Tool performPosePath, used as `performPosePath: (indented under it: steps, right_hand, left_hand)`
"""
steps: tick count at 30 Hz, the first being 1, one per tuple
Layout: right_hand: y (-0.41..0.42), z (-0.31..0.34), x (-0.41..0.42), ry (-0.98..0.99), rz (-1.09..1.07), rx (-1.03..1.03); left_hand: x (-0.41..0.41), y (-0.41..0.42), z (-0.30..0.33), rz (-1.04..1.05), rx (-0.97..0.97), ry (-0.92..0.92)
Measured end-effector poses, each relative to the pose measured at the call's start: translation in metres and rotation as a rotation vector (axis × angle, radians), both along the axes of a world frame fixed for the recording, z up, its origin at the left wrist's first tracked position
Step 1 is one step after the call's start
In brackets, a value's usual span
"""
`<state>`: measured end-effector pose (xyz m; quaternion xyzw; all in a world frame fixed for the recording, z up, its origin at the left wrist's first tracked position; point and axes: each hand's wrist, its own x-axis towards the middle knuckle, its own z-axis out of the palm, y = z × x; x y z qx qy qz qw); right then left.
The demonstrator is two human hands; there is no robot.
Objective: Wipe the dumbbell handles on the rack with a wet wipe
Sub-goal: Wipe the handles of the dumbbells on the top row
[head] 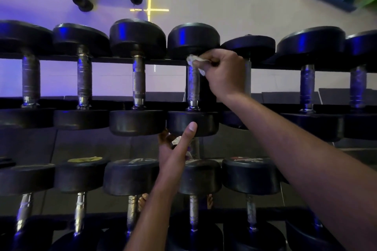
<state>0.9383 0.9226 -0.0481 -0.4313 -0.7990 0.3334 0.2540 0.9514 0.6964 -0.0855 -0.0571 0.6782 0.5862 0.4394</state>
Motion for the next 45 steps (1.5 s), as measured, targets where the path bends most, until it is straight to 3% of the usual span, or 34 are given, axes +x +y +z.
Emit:
performPosePath:
  steps: [5,9,11,13,16,18,24,28,34,36,40,45]
  right_hand:
    - [-0.017,-0.011,-0.004,0.034,-0.105,-0.016]
    - [-0.022,-0.008,-0.016,0.195,-0.226,-0.316]
    - [-0.023,-0.007,-0.020,0.227,-0.242,-0.365]
    - [-0.025,-0.008,-0.019,0.144,-0.228,-0.208]
    - [-0.034,-0.008,-0.018,-0.070,-0.111,0.234]
    - [-0.040,-0.007,-0.019,-0.168,-0.058,0.413]
    - [-0.043,-0.004,-0.021,-0.242,-0.033,0.401]
    - [-0.034,0.003,-0.014,-0.065,-0.064,0.170]
    - [-0.010,-0.006,-0.016,0.264,-0.358,-0.784]
    - [-0.003,-0.006,-0.018,0.282,-0.362,-0.968]
    - [-0.002,-0.004,-0.020,0.246,-0.298,-1.013]
    - [-0.002,0.006,-0.001,0.382,-0.163,-1.075]
  left_hand:
    - [-0.002,0.002,-0.001,0.015,0.009,0.017]
    - [-0.003,0.003,0.001,0.035,0.008,0.031]
    - [-0.003,0.003,0.002,0.034,0.017,0.038]
    - [-0.002,0.003,0.002,0.036,0.030,0.031]
    - [-0.003,0.004,0.002,0.033,0.028,0.023]
    - [-0.003,0.003,0.002,0.022,0.020,0.019]
    - [-0.004,0.001,0.001,-0.003,0.012,0.030]
    - [-0.002,0.003,0.000,0.024,0.023,0.024]
    - [0.000,0.005,-0.005,0.049,0.023,0.030]
    - [0.000,0.006,-0.005,0.052,0.031,0.017]
    - [-0.002,0.005,-0.007,0.028,0.041,0.007]
    - [-0.004,0.003,-0.007,0.000,0.052,0.017]
